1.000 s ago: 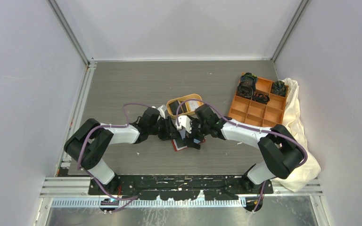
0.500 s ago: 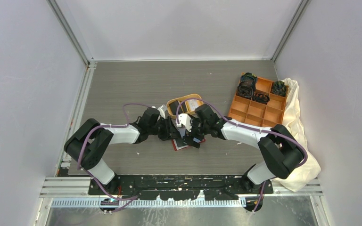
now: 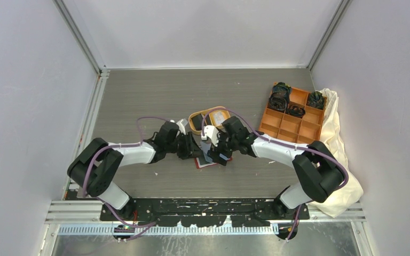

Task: Put the credit cards into the card holder
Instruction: Turn over the card slot in the card holder.

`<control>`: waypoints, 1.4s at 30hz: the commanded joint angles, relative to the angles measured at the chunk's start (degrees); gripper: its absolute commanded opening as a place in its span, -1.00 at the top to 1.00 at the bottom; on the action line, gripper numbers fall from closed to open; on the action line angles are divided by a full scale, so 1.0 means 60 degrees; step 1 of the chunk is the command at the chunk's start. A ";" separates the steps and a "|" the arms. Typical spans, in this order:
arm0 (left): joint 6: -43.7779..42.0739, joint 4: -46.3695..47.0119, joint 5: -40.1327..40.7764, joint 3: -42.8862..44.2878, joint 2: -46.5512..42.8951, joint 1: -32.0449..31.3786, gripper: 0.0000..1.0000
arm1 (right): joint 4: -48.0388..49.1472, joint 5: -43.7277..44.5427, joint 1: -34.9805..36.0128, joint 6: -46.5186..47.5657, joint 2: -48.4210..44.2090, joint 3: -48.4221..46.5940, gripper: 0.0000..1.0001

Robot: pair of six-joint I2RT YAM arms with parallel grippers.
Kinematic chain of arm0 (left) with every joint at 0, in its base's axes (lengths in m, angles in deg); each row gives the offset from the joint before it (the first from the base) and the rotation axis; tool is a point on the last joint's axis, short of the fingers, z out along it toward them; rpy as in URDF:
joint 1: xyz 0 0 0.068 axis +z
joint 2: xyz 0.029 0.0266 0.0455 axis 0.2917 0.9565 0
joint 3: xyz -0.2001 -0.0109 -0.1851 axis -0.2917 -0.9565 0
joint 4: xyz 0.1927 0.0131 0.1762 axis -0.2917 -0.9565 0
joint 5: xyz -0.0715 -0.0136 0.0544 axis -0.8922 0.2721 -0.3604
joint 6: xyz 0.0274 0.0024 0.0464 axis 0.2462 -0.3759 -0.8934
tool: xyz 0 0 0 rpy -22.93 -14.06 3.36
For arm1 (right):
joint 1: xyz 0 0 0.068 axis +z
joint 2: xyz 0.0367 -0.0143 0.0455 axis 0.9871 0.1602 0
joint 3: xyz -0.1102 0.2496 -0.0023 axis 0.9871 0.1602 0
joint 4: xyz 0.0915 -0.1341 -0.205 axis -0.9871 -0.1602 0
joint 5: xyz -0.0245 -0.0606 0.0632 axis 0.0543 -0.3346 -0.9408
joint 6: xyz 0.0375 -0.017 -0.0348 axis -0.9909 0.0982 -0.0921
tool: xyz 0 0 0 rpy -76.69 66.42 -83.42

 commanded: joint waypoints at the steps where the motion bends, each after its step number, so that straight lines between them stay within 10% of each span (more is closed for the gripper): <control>1: -0.0434 -0.0557 0.0262 -0.0018 -0.0855 0.0044 0.25 | 0.0231 0.0052 -0.0089 -0.0194 -0.0250 -0.0449 -0.64; 21: -0.0925 -0.1295 0.0298 0.0549 -0.0961 0.0065 0.70 | -0.0160 0.0014 -0.0221 -0.0274 0.0038 -0.0654 -0.60; 42: -0.0969 -0.1158 -0.0508 0.3101 0.1924 -0.0415 0.60 | -0.3298 -0.3036 -0.2194 -0.0450 -0.1242 -0.2246 -0.70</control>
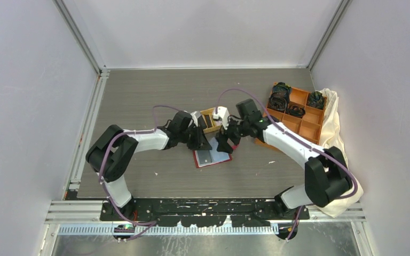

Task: Put the credit cards into the card holder
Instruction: Turn over the card slot in the card holder.

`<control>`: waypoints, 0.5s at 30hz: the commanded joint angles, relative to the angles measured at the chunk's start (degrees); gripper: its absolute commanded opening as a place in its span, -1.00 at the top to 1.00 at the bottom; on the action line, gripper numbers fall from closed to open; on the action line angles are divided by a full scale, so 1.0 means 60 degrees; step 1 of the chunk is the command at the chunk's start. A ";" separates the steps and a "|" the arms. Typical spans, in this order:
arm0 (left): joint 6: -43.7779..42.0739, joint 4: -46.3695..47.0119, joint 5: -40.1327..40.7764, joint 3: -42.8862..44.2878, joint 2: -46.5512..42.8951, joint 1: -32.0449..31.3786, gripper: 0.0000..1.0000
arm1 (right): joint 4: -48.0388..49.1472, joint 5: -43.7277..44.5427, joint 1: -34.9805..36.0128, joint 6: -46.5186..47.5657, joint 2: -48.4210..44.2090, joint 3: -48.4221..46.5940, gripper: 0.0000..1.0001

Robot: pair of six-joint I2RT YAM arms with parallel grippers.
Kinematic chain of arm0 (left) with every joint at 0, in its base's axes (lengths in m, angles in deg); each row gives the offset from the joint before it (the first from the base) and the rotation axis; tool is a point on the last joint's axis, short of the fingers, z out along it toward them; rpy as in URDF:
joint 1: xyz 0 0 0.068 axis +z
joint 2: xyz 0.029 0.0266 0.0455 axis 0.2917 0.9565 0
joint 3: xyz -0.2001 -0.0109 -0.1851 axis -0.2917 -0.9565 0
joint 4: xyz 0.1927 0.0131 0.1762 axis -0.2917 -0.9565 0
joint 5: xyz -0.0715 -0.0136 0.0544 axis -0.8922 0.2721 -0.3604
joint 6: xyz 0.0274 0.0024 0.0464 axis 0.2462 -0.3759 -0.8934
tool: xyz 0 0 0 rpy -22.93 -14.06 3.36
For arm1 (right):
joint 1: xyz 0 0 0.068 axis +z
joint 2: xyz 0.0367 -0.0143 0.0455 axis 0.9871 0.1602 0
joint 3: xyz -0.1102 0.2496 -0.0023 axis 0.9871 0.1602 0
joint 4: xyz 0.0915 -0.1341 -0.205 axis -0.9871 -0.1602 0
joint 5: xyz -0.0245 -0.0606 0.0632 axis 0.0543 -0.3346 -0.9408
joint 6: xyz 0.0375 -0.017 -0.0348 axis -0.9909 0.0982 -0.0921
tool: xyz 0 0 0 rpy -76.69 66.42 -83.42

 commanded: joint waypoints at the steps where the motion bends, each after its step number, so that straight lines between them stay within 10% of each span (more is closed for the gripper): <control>1: -0.0153 0.0288 -0.0326 0.0664 0.0288 -0.0236 0.58 | -0.0911 -0.1278 -0.0853 -0.0105 -0.0972 -0.0649 -0.70; 15: -0.0091 0.0639 -0.0456 0.1499 0.1104 -0.0670 0.37 | -0.1422 -0.0761 -0.1678 -0.0388 -0.1261 -0.1415 -0.85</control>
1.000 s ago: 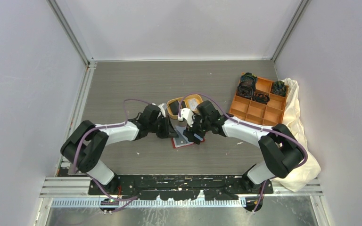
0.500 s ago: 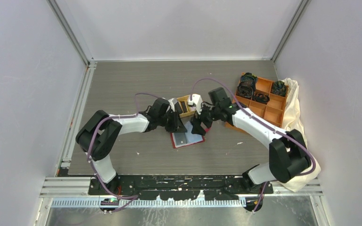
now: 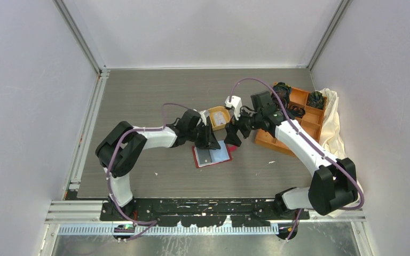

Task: Put the credit cards into the card holder
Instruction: Turn over the card slot in the card holder.

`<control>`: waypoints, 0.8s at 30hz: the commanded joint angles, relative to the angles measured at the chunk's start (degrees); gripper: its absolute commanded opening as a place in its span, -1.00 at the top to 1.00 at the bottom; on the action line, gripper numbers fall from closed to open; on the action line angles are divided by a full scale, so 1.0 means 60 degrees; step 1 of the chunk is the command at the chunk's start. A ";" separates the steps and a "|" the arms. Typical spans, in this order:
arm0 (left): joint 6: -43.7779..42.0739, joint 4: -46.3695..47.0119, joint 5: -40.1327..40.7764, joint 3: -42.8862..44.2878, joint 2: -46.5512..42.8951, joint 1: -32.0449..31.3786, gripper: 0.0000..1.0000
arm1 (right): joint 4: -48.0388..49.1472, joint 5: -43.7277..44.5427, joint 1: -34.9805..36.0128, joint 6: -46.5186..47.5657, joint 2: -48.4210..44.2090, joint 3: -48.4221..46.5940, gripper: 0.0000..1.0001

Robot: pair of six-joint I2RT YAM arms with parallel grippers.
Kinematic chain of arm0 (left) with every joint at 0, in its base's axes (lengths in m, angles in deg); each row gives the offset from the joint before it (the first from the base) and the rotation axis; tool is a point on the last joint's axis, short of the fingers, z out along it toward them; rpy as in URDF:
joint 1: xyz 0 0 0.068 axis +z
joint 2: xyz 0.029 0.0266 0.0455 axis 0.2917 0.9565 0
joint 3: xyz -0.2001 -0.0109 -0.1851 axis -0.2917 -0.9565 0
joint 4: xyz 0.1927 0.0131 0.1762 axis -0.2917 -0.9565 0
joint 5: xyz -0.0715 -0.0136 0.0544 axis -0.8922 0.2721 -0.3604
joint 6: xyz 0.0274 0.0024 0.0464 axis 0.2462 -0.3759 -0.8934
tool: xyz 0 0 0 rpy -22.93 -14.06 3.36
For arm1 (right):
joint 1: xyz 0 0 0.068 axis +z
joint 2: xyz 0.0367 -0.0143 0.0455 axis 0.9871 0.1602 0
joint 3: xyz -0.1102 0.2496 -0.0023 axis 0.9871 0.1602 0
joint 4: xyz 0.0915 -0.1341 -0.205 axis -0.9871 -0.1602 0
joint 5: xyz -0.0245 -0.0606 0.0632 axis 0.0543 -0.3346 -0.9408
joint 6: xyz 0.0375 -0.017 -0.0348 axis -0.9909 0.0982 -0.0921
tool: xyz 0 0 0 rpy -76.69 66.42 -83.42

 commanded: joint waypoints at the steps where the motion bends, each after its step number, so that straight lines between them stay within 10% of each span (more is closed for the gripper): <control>1: -0.0101 0.0567 -0.0338 0.0482 0.0224 -0.0145 0.36 | -0.0069 -0.0039 -0.0272 -0.0306 -0.0291 -0.0599 -0.85; 14: -0.1005 0.0269 0.0029 0.0310 -0.1411 0.0077 0.32 | 0.0631 0.1627 -0.1060 -0.2973 -0.0277 -0.1708 -0.99; 24: -0.1515 -0.2709 -0.0459 0.1532 -0.4132 0.1586 0.03 | 0.0754 -0.0562 -0.1200 -0.4078 0.1913 -0.3402 -0.99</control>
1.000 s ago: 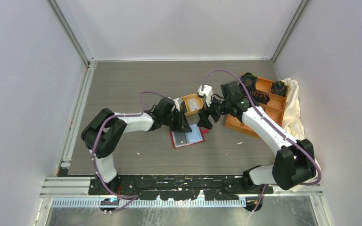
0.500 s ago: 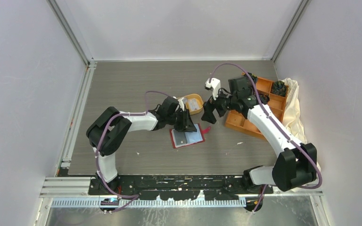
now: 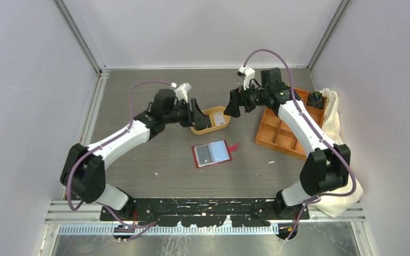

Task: Put the credit cards into the card holder
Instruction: Pick up the credit card from the storage box.

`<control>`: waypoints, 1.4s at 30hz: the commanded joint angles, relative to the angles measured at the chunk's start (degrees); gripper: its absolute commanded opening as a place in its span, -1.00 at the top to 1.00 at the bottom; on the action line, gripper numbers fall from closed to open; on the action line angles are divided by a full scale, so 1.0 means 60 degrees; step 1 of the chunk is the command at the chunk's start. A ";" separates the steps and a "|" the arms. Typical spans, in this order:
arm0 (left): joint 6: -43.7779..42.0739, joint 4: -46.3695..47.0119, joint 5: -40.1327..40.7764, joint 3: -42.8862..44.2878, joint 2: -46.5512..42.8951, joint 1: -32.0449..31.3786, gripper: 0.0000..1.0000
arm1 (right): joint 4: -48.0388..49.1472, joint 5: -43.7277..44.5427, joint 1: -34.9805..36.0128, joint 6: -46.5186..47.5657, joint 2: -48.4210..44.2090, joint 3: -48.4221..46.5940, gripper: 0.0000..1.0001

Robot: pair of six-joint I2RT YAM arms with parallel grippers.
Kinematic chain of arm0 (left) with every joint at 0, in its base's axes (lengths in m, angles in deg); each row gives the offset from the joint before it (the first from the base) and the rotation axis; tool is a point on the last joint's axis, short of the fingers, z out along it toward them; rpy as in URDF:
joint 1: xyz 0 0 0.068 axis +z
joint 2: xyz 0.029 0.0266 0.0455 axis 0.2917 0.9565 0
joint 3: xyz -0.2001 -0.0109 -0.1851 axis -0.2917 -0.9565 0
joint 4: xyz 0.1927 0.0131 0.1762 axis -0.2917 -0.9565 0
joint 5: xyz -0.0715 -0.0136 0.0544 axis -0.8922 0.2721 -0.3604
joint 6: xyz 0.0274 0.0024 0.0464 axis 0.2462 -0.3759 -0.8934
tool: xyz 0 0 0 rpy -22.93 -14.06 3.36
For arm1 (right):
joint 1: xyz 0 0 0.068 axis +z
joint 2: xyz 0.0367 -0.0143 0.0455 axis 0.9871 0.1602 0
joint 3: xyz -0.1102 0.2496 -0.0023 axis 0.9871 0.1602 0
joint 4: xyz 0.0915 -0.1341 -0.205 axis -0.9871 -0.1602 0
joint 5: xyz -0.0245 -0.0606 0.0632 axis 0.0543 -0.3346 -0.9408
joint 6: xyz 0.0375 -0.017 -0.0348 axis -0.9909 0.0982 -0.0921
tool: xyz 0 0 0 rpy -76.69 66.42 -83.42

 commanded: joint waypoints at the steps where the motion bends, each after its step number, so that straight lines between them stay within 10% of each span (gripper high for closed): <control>1: -0.0091 -0.2096 -0.0342 0.1731 -0.1005 0.0598 -0.06 | 0.0748 -0.0774 -0.0010 -0.1321 0.0846 -0.0804 -0.99; 8: 0.1580 -0.5016 0.1015 0.5344 -0.1165 0.0688 -0.50 | 0.0821 -0.1365 0.0257 -0.2520 0.2775 -0.1790 -0.76; 20: 0.3045 -0.5648 0.1490 0.6692 -0.2117 0.0687 -0.51 | 0.0700 -0.1616 0.0324 -0.2630 0.3851 -0.2352 -0.72; 33: 0.1935 -0.4898 0.1505 0.6497 -0.2366 0.0717 -0.62 | 0.0333 -0.1385 0.0721 -0.2855 0.4983 -0.3291 -0.69; 37: -0.0853 -0.2941 0.0861 0.4642 -0.2395 0.1313 -0.86 | -0.0071 -0.0860 0.0728 -0.2882 0.5596 -0.3869 -0.63; 42: 0.0093 -0.0874 -0.1046 0.2746 -0.0819 0.3051 -0.86 | -0.0188 -0.0655 0.0724 -0.2984 0.6079 -0.4091 -0.48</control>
